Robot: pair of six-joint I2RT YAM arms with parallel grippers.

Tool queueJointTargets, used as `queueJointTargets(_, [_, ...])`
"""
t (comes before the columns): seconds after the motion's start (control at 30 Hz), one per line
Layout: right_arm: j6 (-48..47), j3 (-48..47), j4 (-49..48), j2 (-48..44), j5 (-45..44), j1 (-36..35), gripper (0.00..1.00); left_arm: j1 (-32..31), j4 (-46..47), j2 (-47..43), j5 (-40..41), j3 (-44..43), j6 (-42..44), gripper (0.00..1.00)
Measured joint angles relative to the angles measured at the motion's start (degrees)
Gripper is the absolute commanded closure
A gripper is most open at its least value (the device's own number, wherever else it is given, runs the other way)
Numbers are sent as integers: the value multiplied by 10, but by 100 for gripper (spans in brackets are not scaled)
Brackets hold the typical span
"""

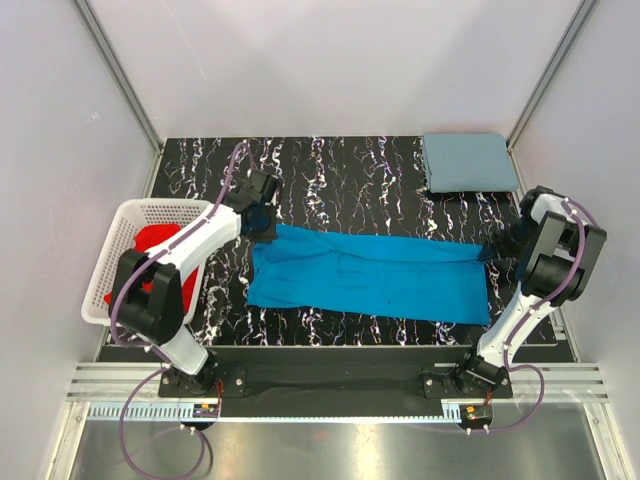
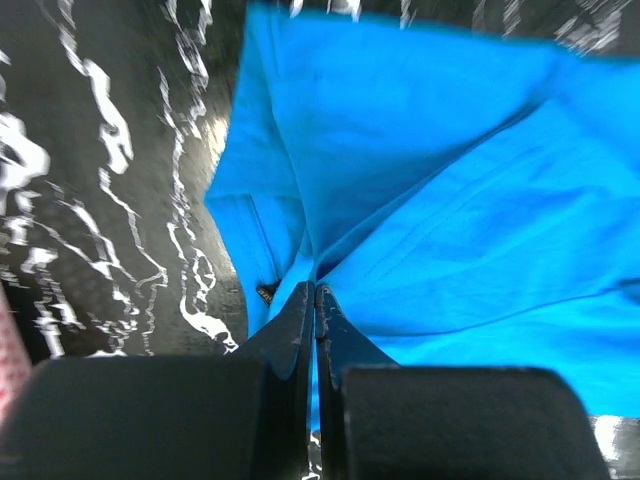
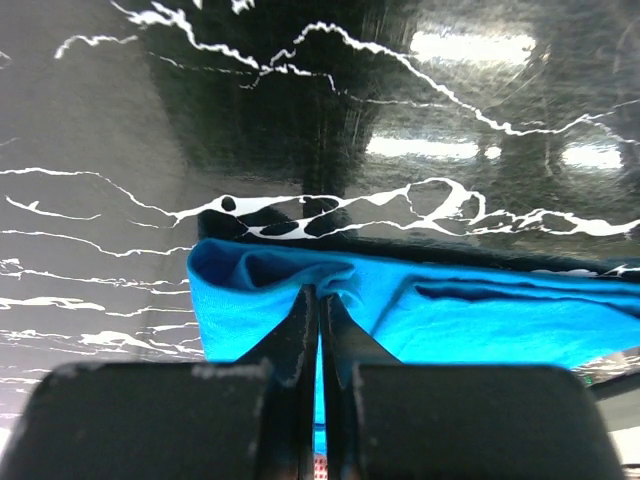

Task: Fold and stack the t-shirts
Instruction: Fold the tshirt

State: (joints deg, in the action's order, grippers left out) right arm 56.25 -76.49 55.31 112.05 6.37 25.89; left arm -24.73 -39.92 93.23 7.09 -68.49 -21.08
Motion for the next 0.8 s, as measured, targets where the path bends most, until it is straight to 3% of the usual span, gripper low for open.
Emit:
queueJointTargets(0.17, [-15, -8, 13, 0, -14, 0, 100, 0, -21, -22, 12, -45, 3, 100])
queueJointTargets(0.8, [-77, -39, 59, -7, -82, -17, 100, 8, -96, -101, 55, -69, 23, 100])
